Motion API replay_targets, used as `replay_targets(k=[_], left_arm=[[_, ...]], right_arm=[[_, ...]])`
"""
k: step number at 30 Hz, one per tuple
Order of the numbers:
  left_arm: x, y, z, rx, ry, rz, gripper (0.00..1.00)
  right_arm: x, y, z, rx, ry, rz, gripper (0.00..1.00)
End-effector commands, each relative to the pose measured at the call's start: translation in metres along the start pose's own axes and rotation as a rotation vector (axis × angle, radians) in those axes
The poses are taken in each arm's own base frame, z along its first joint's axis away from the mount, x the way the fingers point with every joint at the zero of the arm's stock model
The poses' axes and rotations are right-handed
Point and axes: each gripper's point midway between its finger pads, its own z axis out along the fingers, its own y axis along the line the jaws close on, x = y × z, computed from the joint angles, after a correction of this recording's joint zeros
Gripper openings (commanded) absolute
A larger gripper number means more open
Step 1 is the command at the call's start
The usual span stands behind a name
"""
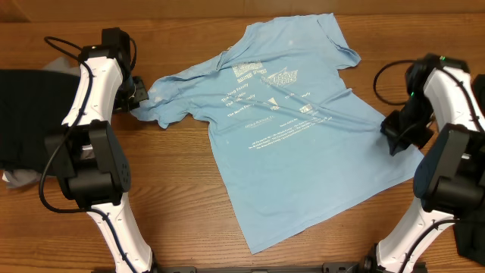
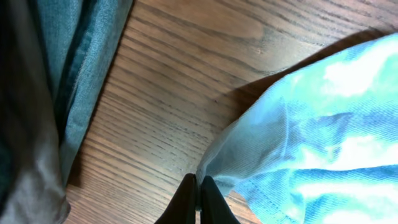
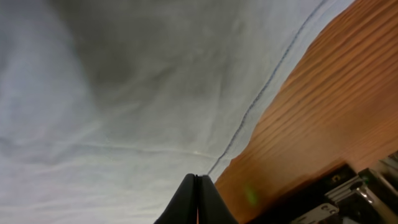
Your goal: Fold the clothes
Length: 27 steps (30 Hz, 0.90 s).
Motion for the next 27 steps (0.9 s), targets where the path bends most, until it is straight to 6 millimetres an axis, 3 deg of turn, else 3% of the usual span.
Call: replay_targets(k=[1,8,11,17,27], left_arm=[[-0.006,-0.002,-0.007,0.025,-0.024,0.011,0.04],[-0.009,-0.003,-0.007,0.028,-0.033,0.010,0.04],[-0.010,-0.003,-0.007,0.028,-0.039,0.010,0.04],[-0.016,0.020,-0.006,-0.094,-0.070,0.015,0.04],[-0.006,0.045,0.004,-0.084,0.000,-0.055,0.04]], right_arm=[[-0.001,-0.004,0.014,0.015,-0.012,0.019,0.04],[-0.014,0.002,0.050,0.007,-0.074,0.025,0.04],[-0.022,0.005,0.056,-0.003,-0.113,0.030,0.04],[-0.041,-0.003,0.055,0.033,-0.195,0.050,0.04],[-0.074,-0.016,0.054,-0.009,-0.267,0.119,0.04]])
